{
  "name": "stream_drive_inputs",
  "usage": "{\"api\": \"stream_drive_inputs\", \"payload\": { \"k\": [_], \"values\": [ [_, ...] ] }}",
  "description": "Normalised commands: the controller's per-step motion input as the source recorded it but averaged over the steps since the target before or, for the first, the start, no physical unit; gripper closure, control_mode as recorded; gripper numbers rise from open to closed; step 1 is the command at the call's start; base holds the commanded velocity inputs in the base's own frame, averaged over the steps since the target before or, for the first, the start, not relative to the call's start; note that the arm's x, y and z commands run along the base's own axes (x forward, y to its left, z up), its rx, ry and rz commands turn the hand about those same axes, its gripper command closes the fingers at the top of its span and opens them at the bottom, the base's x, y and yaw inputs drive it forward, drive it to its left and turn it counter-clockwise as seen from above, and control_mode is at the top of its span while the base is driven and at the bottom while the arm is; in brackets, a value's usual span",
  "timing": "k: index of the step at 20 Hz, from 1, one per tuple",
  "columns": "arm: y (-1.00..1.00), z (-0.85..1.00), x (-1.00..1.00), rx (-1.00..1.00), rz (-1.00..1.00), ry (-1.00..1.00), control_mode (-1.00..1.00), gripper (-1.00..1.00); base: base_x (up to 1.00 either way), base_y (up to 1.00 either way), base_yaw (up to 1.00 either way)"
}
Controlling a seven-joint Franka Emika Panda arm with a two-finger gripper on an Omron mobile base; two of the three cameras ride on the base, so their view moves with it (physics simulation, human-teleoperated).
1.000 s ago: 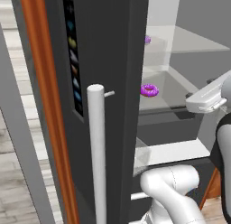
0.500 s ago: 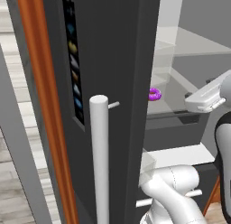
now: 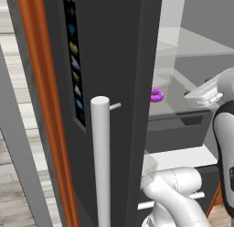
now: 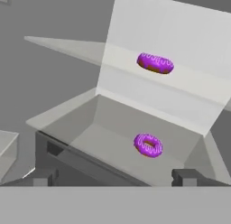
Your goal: Take the donuts from the fridge and place them on the empty tray on the dining counter.
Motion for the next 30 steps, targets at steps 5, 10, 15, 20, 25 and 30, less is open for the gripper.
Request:
{"api": "stream_drive_inputs", "payload": {
  "k": [5,10,15,20,25,30],
  "values": [
    [-0.03,-0.19,0.03,0.00,-0.09,0.09,-1.00,-1.00,0.00,0.00,0.00],
    [0.00,-0.31,0.13,0.00,-0.11,0.08,-1.00,-1.00,0.00,0.00,0.00],
    [-0.17,-0.15,0.26,0.12,-0.19,0.21,-1.00,-1.00,0.00,0.00,0.00],
    [-0.03,-0.11,0.40,0.05,-0.06,0.07,-1.00,-1.00,0.00,0.00,0.00],
    [0.00,-0.32,0.42,0.00,0.00,0.00,-1.00,-1.00,0.00,0.00,0.00],
    [0.00,-0.30,0.47,0.00,0.00,0.00,-1.00,-1.00,0.00,0.00,0.00]
  ]
}}
